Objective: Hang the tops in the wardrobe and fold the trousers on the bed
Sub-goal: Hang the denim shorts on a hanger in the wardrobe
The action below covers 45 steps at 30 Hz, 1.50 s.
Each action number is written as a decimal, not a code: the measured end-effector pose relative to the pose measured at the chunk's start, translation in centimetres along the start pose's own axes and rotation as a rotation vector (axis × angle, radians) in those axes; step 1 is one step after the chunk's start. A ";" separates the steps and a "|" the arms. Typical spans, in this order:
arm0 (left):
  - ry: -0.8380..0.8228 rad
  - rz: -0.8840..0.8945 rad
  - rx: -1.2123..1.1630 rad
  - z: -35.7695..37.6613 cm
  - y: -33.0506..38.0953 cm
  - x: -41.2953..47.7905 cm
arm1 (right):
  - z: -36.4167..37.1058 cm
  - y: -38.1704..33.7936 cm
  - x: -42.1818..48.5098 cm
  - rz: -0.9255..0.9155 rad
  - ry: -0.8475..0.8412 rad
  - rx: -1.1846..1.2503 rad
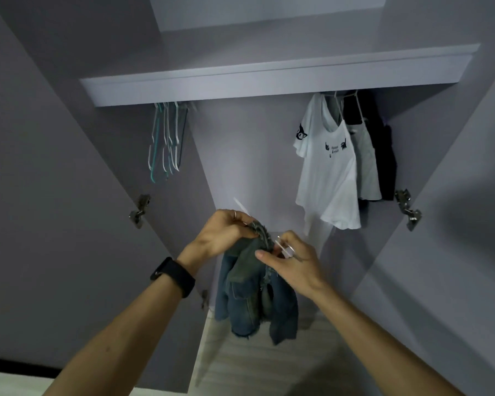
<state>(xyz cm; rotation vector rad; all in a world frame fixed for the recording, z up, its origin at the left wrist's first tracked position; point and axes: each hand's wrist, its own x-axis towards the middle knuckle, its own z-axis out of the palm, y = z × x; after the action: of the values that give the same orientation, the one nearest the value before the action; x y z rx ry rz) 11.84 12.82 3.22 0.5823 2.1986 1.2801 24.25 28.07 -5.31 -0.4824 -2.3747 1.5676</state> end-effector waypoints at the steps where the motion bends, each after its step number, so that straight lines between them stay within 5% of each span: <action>1: 0.004 0.012 0.006 0.0 0.6 0.1 | 0.7 0.2 0.2 -0.020 0.028 -0.011; 6: -0.017 -0.023 0.006 -2.1 1.1 0.0 | 0.8 0.7 1.9 -0.134 0.152 -0.279; 13: 0.016 -0.158 -0.203 -2.3 -0.8 -0.4 | 0.3 -2.1 4.7 -0.141 -0.047 -0.219; 18: 0.235 -0.065 0.628 -3.0 -2.4 0.2 | -1.2 -4.9 6.5 -0.156 -0.089 -0.377; 22: 0.238 0.087 0.736 -4.3 -3.4 -0.1 | -2.8 -6.3 7.4 -0.159 -0.056 -0.424; 26: 0.448 0.187 0.857 -4.0 -4.1 -0.6 | -3.6 -7.4 7.7 -0.164 -0.066 -0.440; 33: 0.391 0.541 0.746 -5.7 -2.5 -0.8 | -4.5 -6.0 6.2 -0.242 0.108 -0.390; 35: 0.303 0.530 1.058 -6.4 -1.9 -0.3 | -4.2 -5.4 6.2 -0.229 0.044 -0.493; 38: 0.310 0.755 1.330 -6.9 -2.4 0.3 | -3.5 -4.0 5.8 -0.189 0.020 -0.496; 41: 0.321 0.463 0.954 -5.5 -2.4 1.0 | -3.1 -3.2 5.4 -0.209 0.082 -0.443; 43: 0.101 0.057 0.535 -4.5 -2.1 2.1 | -3.6 -2.9 6.0 -0.183 0.071 -0.492; 45: -0.071 -0.090 0.206 -3.7 -1.7 2.4 | -4.4 -2.0 6.7 -0.125 0.022 -0.568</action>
<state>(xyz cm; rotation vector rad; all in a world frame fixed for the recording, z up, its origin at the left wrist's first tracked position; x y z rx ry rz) 7.47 11.05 2.66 0.5899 2.2851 0.9794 19.61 33.76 -1.52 -0.4382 -2.7548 0.8138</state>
